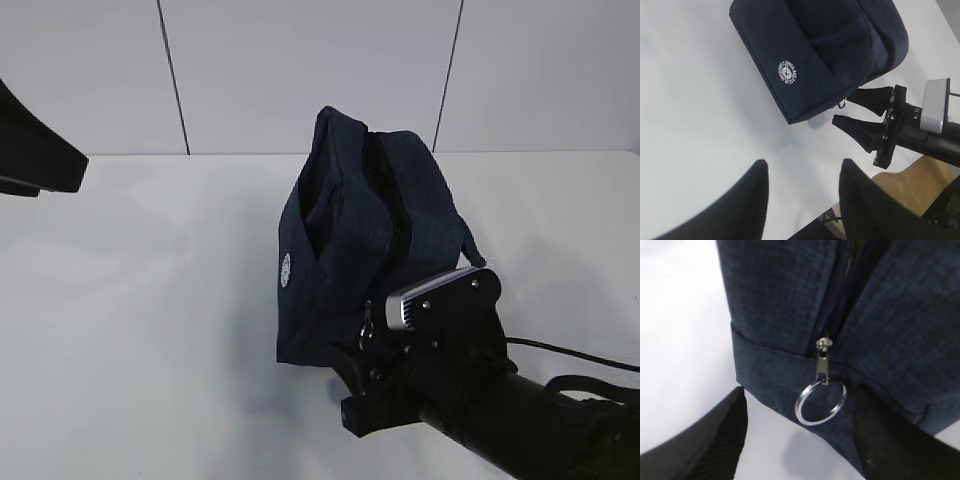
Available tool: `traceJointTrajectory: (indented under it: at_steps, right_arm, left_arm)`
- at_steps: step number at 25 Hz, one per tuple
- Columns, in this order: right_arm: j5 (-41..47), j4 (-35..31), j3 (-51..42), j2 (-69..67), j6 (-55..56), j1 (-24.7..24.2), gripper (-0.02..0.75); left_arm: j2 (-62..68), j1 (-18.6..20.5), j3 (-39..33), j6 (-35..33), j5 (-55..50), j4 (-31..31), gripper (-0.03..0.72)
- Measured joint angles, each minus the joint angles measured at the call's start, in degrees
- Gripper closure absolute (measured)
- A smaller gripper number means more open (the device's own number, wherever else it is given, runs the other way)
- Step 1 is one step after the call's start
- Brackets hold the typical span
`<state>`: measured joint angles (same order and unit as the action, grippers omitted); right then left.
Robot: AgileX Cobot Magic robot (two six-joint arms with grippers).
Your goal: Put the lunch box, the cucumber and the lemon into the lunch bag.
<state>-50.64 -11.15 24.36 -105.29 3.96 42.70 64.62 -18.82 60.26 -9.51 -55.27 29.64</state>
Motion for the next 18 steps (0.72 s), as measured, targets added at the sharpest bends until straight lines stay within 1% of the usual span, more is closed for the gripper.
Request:
traceJointTrajectory:
  at_steps: [4, 10, 16, 18]
  right_arm:
    - [1.0, -1.9, 1.2, 0.0, 0.0, 0.0, 0.256]
    - [2.3, -2.3, 2.0, 0.0, 0.1, 0.0, 0.339]
    - [2.5, -3.7, 2.2, 0.0, 0.2, 0.0, 0.542]
    - [2.5, -3.8, 2.2, 0.0, 0.6, 0.0, 0.584]
  left_arm:
    - [0.0, 0.0, 0.0, 0.0, -0.2, 0.0, 0.35]
    - [0.0, 0.0, 0.0, 0.0, -0.2, 0.0, 0.35]
    - [0.0, 0.0, 0.0, 0.0, -0.4, 0.0, 0.349]
    - [0.0, 0.0, 0.0, 0.0, -0.4, 0.0, 0.349]
